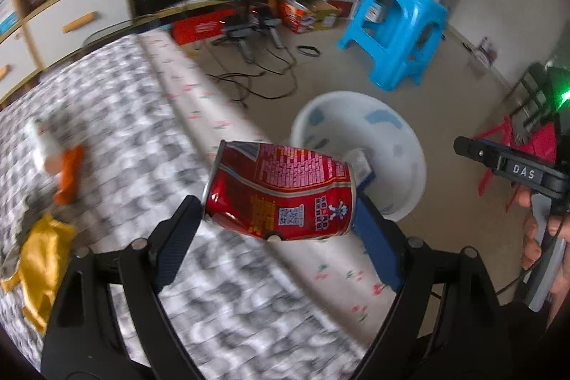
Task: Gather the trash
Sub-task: 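Carry the red can to the bucket and open the left gripper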
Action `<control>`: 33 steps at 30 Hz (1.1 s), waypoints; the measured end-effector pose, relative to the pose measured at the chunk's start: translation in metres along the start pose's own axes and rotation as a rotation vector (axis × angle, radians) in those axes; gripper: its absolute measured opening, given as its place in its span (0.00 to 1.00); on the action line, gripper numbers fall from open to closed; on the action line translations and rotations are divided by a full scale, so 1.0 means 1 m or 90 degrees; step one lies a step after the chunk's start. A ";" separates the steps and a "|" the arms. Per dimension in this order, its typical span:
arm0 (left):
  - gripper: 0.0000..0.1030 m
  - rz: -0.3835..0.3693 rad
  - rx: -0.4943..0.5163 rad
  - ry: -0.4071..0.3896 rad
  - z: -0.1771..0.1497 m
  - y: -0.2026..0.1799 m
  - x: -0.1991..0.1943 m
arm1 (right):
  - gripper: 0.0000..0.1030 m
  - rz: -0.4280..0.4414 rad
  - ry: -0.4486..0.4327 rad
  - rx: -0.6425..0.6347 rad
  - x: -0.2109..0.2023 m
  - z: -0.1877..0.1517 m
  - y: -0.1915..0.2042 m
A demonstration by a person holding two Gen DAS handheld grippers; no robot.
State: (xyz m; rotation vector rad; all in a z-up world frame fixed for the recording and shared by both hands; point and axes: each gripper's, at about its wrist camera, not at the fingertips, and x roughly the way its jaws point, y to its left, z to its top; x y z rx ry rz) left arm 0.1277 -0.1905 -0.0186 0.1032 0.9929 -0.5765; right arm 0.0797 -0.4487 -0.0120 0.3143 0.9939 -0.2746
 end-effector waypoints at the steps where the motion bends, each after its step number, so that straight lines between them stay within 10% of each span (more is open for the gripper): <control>1: 0.84 -0.003 0.007 0.004 0.002 -0.007 0.005 | 0.61 -0.001 0.001 0.007 -0.001 -0.001 -0.006; 16: 0.92 -0.014 0.108 0.000 0.021 -0.059 0.038 | 0.65 -0.003 -0.004 0.049 -0.008 -0.002 -0.035; 33: 0.96 0.064 0.062 -0.028 0.002 -0.004 -0.007 | 0.70 0.007 -0.014 0.010 -0.012 0.000 -0.003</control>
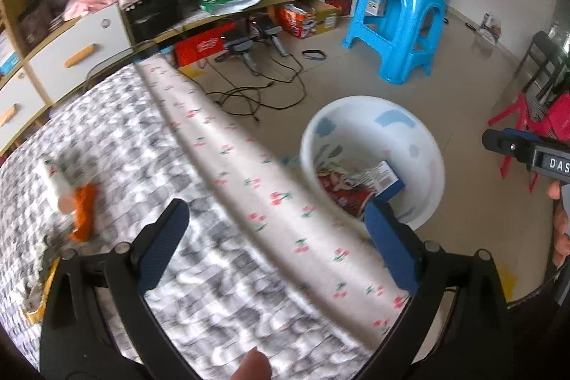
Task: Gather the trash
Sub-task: 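Carry the red can to the bucket and open the left gripper, then grasp the white pecan snack bag with the left gripper while the right gripper grasps the orange toy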
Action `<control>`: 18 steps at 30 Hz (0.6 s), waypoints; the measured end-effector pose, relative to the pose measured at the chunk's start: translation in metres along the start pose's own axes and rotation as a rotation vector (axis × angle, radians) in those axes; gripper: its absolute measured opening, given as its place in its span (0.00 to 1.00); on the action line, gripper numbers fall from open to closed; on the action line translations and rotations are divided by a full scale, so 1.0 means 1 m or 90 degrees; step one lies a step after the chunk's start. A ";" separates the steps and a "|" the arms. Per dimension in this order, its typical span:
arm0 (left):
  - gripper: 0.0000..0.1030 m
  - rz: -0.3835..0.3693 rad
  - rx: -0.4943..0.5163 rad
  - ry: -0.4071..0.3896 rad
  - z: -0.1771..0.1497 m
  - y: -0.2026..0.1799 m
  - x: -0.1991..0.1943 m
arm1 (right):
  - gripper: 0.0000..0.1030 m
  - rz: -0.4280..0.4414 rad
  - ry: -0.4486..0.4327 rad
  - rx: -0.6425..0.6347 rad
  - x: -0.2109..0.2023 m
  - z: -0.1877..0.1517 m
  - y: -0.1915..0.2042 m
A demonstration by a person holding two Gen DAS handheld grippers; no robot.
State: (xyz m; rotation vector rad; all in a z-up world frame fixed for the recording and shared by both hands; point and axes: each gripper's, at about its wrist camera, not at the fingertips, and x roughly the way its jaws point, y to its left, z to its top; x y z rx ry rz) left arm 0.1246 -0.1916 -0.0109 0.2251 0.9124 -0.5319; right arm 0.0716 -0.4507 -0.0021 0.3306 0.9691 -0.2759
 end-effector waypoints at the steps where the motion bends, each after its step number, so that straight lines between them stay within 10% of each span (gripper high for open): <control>1: 0.97 0.003 -0.002 -0.001 -0.001 0.005 -0.003 | 0.70 0.002 0.000 -0.003 0.000 0.000 0.004; 18: 0.98 0.090 -0.135 0.013 -0.049 0.122 -0.054 | 0.74 0.036 0.005 -0.097 0.002 -0.006 0.095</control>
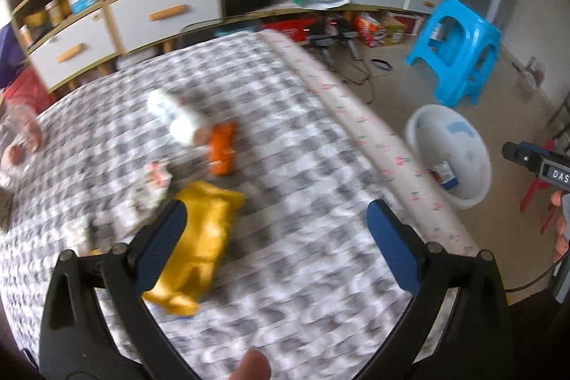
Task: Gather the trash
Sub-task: 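Grasp the white pecan snack bag with the left gripper while the right gripper grasps the orange toy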
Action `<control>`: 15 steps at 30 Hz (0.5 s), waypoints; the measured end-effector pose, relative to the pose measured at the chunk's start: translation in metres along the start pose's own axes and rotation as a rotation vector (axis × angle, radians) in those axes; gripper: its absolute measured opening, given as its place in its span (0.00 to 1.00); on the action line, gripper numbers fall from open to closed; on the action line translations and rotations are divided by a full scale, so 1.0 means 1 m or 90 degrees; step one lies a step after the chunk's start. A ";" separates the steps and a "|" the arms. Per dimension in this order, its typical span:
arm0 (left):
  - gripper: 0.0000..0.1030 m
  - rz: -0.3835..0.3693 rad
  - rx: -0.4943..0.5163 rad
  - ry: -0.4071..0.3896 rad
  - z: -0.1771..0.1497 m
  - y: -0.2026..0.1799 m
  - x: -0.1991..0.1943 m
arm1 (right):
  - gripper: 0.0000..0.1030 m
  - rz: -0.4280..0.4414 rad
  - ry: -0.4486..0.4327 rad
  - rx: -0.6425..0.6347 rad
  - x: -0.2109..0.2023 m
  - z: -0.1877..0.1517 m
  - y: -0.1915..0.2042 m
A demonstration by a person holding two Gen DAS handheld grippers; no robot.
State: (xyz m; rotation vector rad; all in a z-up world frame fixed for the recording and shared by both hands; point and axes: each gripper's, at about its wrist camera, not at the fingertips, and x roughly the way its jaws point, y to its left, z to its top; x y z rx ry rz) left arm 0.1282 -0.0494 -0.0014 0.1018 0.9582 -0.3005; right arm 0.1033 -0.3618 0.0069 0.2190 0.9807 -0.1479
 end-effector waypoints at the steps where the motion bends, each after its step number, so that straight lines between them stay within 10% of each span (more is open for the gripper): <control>1: 0.98 0.004 -0.007 0.003 -0.001 0.007 0.000 | 0.74 0.002 0.001 -0.004 0.001 0.000 0.004; 15: 0.97 0.031 -0.121 0.060 -0.003 0.113 0.017 | 0.74 0.020 0.013 -0.068 0.018 0.005 0.082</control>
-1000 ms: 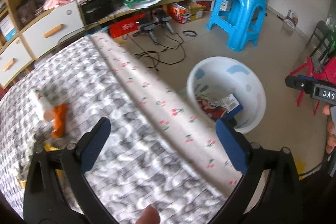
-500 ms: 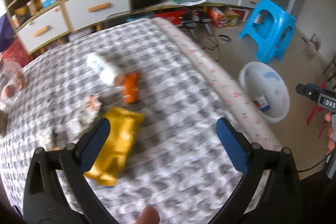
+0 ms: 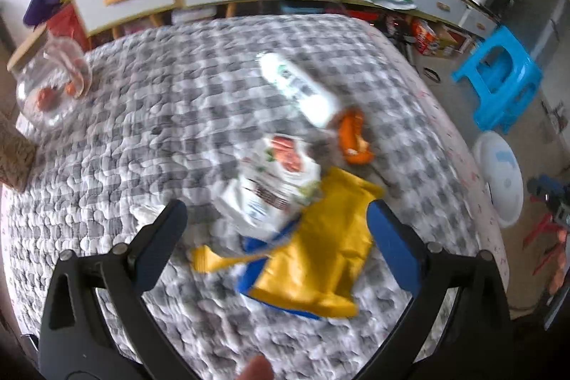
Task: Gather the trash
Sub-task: 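Grasp the white pecan snack bag with the left gripper while the right gripper grasps the orange toy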
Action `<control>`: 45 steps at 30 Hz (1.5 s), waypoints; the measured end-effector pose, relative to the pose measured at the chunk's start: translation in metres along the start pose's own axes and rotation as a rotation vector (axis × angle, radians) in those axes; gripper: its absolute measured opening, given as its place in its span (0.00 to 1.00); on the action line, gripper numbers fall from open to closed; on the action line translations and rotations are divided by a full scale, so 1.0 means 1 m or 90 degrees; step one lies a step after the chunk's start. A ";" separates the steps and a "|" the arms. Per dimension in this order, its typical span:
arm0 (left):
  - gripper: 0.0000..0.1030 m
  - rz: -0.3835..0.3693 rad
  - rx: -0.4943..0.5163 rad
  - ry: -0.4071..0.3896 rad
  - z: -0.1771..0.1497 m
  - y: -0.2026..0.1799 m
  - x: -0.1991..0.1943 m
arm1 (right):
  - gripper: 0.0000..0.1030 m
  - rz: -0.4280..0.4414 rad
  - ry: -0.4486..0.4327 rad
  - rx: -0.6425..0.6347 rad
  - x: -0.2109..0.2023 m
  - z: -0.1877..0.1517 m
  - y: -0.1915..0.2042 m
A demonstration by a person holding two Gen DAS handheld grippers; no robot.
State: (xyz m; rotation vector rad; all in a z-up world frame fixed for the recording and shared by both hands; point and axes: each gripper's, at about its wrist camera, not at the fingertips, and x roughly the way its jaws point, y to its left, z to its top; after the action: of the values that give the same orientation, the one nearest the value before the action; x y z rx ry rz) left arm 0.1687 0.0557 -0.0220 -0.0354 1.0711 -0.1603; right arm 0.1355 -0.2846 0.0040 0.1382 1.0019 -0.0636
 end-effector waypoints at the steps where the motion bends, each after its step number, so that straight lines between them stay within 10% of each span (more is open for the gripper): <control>1: 0.97 -0.003 -0.009 0.004 0.002 0.005 0.004 | 0.74 0.001 0.001 -0.002 0.001 0.001 0.003; 14: 0.60 -0.010 -0.037 0.055 0.009 0.021 0.065 | 0.74 0.015 0.022 -0.034 0.024 0.012 0.053; 24: 0.10 -0.012 -0.028 0.031 0.009 0.034 0.056 | 0.74 0.032 0.030 -0.056 0.041 0.020 0.094; 45: 0.09 0.002 -0.163 -0.044 0.000 0.096 -0.017 | 0.72 0.122 0.048 -0.095 0.097 0.034 0.197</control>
State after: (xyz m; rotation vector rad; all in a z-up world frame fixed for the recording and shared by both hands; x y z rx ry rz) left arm 0.1715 0.1534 -0.0177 -0.2678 1.0174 -0.0179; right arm 0.2387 -0.0940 -0.0424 0.1009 1.0609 0.1923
